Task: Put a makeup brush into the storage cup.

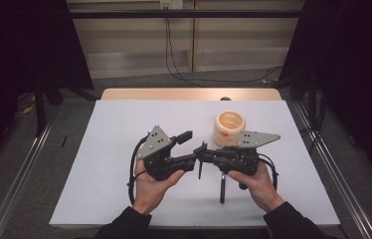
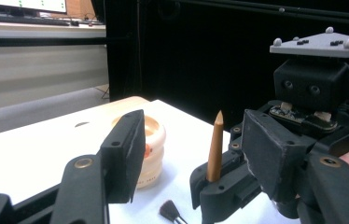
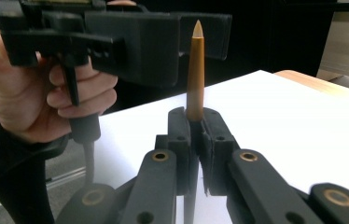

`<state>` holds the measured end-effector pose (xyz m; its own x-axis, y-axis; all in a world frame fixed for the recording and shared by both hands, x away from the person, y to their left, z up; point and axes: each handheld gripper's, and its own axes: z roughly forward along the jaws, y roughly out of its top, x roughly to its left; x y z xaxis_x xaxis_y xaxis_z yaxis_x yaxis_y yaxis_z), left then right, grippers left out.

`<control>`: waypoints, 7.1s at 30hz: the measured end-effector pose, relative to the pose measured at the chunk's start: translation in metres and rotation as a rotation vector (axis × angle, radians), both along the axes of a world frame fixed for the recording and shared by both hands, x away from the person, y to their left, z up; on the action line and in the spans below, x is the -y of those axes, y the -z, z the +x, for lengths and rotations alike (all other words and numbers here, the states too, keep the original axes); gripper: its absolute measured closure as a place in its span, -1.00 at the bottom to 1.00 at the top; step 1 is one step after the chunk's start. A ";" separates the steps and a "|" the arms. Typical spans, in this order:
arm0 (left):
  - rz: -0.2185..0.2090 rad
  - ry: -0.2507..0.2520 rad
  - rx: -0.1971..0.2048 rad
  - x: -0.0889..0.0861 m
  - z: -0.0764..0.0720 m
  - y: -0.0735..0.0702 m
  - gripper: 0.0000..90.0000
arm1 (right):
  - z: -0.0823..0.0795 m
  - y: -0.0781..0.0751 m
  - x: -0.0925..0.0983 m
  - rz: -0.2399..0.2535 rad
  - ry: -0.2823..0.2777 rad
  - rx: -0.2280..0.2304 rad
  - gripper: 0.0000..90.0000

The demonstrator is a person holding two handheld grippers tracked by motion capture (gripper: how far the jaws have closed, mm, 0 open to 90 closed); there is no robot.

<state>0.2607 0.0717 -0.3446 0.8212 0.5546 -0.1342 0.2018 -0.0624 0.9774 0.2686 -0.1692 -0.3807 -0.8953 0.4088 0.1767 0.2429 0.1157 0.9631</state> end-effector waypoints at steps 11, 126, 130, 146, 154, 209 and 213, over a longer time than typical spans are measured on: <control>0.010 -0.039 0.034 -0.003 0.002 -0.002 -0.87 | 0.002 0.001 0.001 -0.006 0.010 0.013 0.85; 0.065 -0.235 0.048 -0.139 -0.035 0.090 -0.96 | 0.101 -0.037 0.088 -0.061 0.432 0.097 0.85; 0.069 -0.233 0.049 -0.140 -0.035 0.090 -0.96 | 0.106 -0.030 0.089 -0.072 0.444 0.085 0.85; 0.095 -0.236 0.053 -0.143 -0.031 0.090 -0.96 | 0.110 -0.005 0.094 -0.109 0.462 0.036 0.85; 0.091 -0.237 0.053 -0.144 -0.031 0.090 -0.95 | 0.110 0.004 0.092 -0.118 0.469 0.027 0.85; 0.113 -0.240 0.058 -0.145 -0.029 0.090 -0.95 | 0.107 0.027 0.092 -0.133 0.545 -0.016 -0.91; 0.079 -0.248 0.060 -0.145 -0.029 0.090 -0.94 | 0.103 0.028 0.093 -0.124 0.549 -0.001 -0.98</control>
